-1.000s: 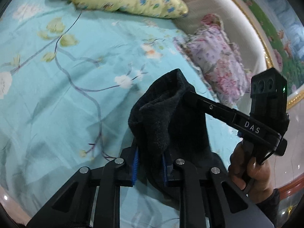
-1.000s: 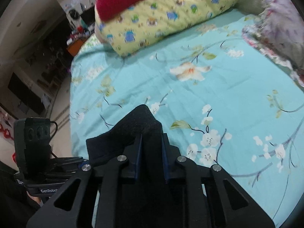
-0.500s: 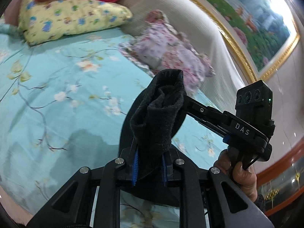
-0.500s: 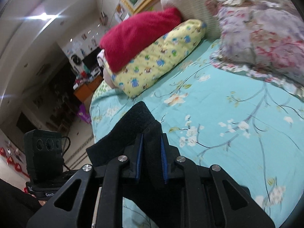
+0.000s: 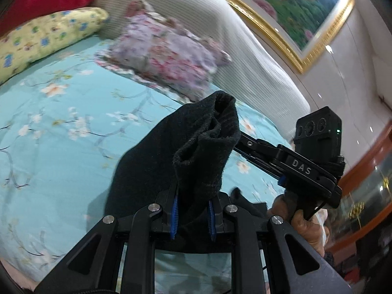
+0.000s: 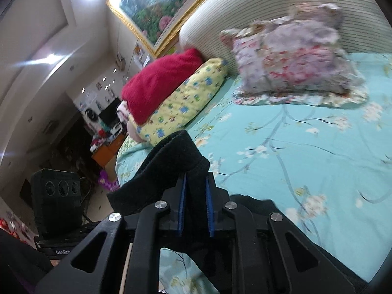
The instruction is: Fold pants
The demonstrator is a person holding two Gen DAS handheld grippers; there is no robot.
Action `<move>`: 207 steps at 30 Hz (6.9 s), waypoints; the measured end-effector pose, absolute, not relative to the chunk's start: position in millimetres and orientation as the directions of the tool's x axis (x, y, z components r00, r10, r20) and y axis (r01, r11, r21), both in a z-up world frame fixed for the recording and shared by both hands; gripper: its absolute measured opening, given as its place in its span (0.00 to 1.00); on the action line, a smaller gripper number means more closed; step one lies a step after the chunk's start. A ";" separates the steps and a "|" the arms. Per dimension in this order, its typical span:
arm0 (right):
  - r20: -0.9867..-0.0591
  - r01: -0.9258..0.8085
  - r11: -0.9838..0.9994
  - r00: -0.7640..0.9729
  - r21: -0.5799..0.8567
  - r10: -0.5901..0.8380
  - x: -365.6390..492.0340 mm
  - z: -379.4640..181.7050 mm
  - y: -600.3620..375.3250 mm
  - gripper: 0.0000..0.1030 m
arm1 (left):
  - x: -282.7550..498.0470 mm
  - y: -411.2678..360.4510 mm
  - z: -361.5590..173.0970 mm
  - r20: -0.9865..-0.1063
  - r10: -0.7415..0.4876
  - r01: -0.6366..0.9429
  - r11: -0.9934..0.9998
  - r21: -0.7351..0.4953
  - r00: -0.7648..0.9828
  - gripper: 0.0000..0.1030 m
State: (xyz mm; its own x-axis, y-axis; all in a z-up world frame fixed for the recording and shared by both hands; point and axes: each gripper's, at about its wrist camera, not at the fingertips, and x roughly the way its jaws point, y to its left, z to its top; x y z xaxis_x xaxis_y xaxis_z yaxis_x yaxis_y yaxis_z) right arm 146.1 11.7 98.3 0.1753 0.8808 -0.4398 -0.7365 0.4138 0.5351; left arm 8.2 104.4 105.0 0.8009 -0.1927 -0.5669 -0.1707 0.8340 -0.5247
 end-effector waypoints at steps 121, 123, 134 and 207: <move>-0.612 -0.124 0.821 0.606 0.558 0.508 73.7 7.8 -182.9 0.76 | 74.9 87.7 -1.9 -0.738 -0.319 -0.203 0.829 -0.521 0.594 0.69; -0.610 -0.135 0.821 0.605 0.554 0.512 73.7 6.4 -181.5 0.76 | 77.6 86.4 -6.0 -0.745 -0.319 -0.206 0.830 -0.518 0.585 0.69; -0.579 -0.162 0.779 0.582 0.606 0.571 74.6 -5.4 -184.5 0.68 | 85.2 83.9 -21.0 -0.746 -0.337 -0.204 0.824 -0.529 0.575 0.60; -0.524 -0.479 0.669 0.417 0.569 0.743 165.8 51.1 8.1 0.46 | 62.4 229.1 73.4 -0.646 -0.023 -0.347 0.829 -0.439 0.763 0.30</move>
